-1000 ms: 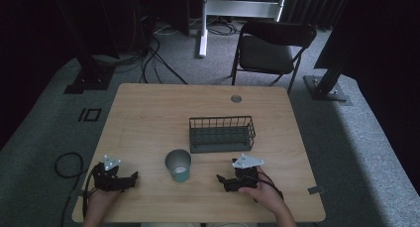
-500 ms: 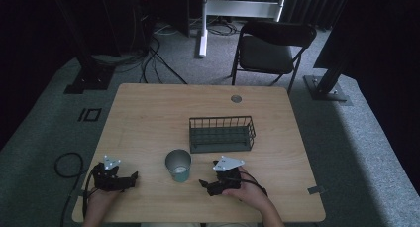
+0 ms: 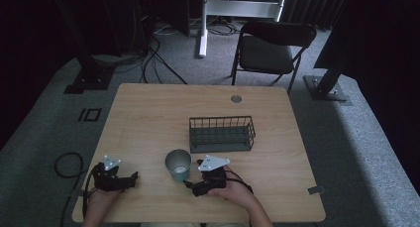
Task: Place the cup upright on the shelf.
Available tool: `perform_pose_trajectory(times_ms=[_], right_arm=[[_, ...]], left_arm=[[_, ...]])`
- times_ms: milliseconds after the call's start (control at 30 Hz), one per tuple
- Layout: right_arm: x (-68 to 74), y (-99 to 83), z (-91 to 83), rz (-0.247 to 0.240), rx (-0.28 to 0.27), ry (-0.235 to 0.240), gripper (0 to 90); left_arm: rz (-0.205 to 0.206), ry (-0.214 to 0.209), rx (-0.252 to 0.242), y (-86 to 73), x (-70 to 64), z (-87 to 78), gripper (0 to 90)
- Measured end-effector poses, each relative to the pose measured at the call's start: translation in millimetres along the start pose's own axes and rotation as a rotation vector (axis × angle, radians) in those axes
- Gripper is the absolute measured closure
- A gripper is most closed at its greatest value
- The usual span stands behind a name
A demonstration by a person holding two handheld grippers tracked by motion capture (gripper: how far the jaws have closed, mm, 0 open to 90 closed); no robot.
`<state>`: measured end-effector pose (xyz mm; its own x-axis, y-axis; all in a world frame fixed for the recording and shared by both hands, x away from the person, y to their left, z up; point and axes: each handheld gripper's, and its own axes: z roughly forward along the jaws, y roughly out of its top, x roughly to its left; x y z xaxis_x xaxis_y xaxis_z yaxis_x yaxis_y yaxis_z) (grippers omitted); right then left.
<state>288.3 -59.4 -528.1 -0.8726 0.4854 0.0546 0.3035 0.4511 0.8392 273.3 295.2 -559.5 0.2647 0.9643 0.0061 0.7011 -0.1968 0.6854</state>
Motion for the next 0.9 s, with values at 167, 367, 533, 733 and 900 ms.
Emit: perform_pose_trajectory(times_ms=[167, 367, 533, 733, 900], right_arm=[[4.3, 5.6, 7.4, -0.004, -0.013, 0.017, 12.5], [7.8, 10.5, 15.6, -0.014, -0.032, 0.03, 12.5], [7.3, 13.7, 20.6, -0.006, -0.037, 0.031, 12.1], [7.8, 18.9, 27.4, 0.013, -0.058, 0.024, 11.6], [10.3, 23.5, 33.1, 0.029, -0.085, 0.009, 11.6]], left_arm=[[0.0, 0.0, 0.0, 0.0, 0.0, 0.0, 0.5], [0.0, 0.0, 0.0, 0.0, 0.0, 0.0, 0.5], [-0.001, 0.0, 0.0, 0.0, 0.0, 0.0, 0.5], [-0.001, -0.001, -0.001, 0.0, 0.0, 0.0, 0.5], [0.0, -0.001, -0.001, 0.0, 0.0, 0.0, 0.5]])
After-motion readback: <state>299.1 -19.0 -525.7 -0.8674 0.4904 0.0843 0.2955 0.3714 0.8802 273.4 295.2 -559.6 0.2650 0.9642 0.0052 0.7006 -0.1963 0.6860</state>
